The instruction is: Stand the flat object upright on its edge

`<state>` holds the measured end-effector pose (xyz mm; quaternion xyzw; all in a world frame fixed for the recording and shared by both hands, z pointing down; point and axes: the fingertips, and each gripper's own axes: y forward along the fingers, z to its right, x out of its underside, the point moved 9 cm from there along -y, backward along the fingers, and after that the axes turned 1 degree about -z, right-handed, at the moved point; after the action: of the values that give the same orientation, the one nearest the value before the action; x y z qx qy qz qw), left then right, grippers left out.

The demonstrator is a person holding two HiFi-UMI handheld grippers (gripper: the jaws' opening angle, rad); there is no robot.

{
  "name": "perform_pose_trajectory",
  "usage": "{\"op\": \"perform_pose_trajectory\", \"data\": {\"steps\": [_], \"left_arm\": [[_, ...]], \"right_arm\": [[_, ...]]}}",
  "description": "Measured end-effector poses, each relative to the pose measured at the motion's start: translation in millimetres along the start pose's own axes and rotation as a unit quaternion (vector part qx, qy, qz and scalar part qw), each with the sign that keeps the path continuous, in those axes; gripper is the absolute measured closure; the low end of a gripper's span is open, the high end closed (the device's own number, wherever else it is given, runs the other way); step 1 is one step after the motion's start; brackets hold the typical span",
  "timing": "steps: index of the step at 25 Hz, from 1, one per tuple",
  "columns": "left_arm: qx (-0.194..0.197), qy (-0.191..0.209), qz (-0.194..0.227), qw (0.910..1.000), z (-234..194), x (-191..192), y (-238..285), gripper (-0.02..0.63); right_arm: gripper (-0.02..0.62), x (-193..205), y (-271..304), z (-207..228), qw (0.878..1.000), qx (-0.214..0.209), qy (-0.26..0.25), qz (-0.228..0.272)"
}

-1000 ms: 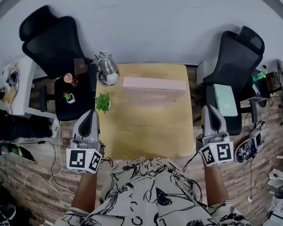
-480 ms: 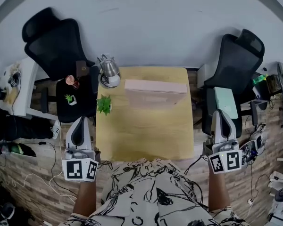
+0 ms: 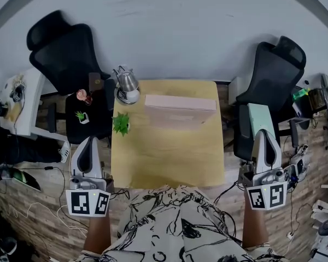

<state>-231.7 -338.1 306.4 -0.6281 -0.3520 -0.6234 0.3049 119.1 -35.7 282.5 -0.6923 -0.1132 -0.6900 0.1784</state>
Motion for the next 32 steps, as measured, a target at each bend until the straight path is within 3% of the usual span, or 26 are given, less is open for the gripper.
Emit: {"op": "perform_pose_trajectory", "data": {"steps": [11, 32], "left_arm": [[-0.020, 0.012, 0.023, 0.9995, 0.9, -3.2, -2.3, 0.603], [-0.021, 0.027, 0.009, 0.9994, 1.8, 0.8, 0.6, 0.603]], "right_arm": [[0.597, 10.0, 0.9, -1.3, 1.000, 0.003, -0.010, 0.003], [0.597, 17.0, 5.7, -5.3, 1.000, 0.001, -0.014, -0.002]]}}
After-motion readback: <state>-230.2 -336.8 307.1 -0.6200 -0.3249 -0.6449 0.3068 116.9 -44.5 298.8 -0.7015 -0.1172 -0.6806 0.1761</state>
